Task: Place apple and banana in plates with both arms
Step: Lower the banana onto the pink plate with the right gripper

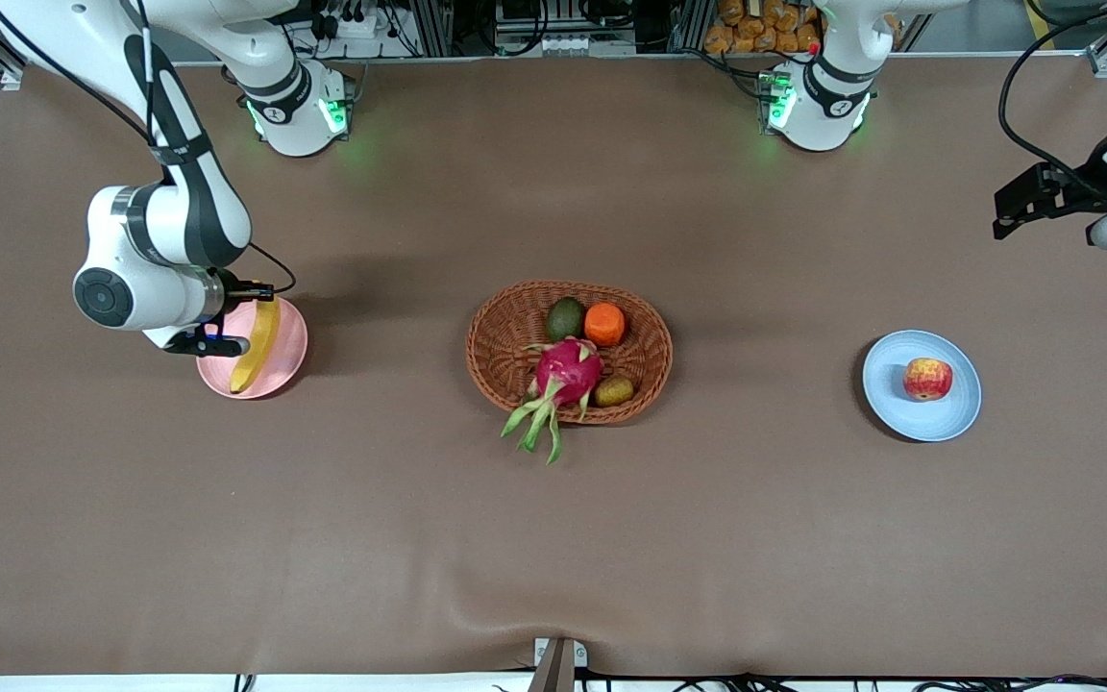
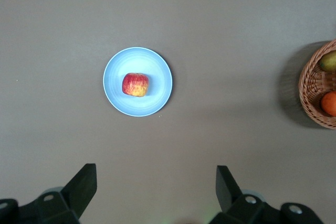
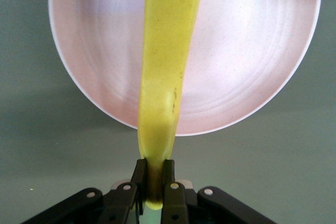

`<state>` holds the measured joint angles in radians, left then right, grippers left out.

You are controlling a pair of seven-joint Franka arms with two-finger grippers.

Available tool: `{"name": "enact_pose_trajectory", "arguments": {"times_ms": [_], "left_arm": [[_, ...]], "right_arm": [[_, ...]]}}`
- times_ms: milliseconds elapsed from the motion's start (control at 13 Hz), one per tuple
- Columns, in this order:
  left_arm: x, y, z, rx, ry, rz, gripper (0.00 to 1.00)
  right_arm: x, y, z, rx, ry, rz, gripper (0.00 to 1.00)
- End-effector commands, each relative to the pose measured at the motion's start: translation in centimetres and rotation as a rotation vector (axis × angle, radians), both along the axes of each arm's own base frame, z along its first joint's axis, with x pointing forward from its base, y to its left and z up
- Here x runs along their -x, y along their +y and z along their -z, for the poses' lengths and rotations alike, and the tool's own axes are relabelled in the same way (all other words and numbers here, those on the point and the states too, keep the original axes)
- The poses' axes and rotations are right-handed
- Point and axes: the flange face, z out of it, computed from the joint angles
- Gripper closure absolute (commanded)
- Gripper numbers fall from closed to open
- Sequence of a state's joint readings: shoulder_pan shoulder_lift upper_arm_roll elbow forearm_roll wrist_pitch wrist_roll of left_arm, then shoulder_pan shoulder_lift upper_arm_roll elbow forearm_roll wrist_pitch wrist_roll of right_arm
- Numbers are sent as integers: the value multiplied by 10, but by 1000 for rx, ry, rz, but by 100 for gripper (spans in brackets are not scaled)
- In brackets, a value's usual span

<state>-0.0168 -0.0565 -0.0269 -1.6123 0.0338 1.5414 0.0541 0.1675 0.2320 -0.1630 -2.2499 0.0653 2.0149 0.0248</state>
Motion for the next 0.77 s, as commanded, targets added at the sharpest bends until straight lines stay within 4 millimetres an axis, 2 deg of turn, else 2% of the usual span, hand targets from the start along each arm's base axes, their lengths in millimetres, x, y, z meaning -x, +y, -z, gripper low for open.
{"name": "enact_pose_trajectory", "arguments": {"times_ms": [0,77,154,308,385,538,692], "left_arm": [[2,10,-5,55,-16,-46,0],[2,10,-5,52,-16,-54,0],[3,10,-7,44,-21,-72,0],[3,10,-8,43,-23,-86,0],[3,10,-7,43,-22,-84,0],[3,10,-7,42,-17,-83,0],[2,5,-9,42,-21,-74,0]], "right_arm": [[-4,-7,-1,-29,-6,-13,76],[-7,-8,-5,-31,-10,-13,45],[-8,-8,-6,-32,-4,-14,0],[-19,-6,-26,-37,18,-17,0],[-29,-7,-48,-42,34,-17,0],[-59,-18,-122,-53,10,-2,0],[-84,-18,-192,-56,-43,-11,0]]}}
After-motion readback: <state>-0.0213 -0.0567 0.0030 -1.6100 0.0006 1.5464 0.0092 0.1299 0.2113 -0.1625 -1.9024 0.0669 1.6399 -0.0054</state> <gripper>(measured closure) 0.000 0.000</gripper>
